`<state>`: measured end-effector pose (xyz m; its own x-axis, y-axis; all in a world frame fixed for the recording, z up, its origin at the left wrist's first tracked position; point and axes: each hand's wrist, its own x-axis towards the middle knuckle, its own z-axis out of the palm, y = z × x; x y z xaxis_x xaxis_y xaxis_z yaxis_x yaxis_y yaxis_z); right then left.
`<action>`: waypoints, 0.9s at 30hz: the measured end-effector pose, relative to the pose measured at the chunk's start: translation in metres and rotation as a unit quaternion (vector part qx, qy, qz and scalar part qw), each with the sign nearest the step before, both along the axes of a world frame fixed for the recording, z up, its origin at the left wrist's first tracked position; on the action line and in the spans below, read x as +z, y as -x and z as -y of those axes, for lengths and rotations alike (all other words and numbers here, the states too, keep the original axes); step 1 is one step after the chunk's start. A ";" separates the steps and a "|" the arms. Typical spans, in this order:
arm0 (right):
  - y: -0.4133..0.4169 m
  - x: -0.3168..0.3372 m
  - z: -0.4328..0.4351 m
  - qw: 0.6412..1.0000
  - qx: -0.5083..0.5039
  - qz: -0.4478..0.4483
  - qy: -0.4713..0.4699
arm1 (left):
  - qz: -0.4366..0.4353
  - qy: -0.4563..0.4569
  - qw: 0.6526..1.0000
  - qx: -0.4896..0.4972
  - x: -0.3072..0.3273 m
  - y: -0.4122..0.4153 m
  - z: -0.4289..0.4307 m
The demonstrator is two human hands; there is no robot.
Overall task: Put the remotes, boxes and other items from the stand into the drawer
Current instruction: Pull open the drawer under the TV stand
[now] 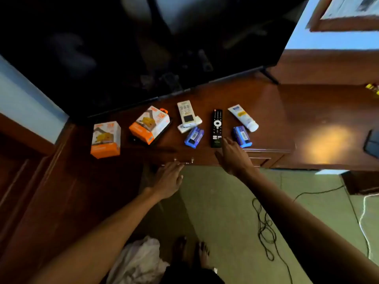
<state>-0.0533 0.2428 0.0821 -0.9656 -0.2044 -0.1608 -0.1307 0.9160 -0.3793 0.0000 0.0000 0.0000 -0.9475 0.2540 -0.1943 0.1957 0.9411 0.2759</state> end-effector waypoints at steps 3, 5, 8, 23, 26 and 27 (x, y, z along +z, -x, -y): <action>-0.002 -0.026 -0.003 0.999 -0.032 0.027 -0.005 | 0.067 0.056 0.996 0.011 -0.027 0.004 -0.004; -0.005 -0.041 -0.002 0.999 -0.022 0.027 -0.024 | 0.085 0.074 0.993 0.017 -0.044 0.006 -0.009; -0.005 -0.059 -0.001 0.999 -0.010 0.005 -0.047 | 0.068 0.084 0.994 0.021 -0.060 0.012 -0.021; -0.021 -0.110 -0.008 0.995 -0.008 -0.051 -0.088 | 0.039 0.094 0.994 0.031 -0.107 0.007 -0.035; -0.023 -0.113 -0.011 0.994 -0.001 -0.059 -0.094 | 0.029 0.095 0.995 0.022 -0.110 0.002 -0.030; -0.023 -0.113 -0.012 0.993 0.003 -0.062 -0.096 | 0.030 0.096 0.995 0.016 -0.110 0.001 -0.027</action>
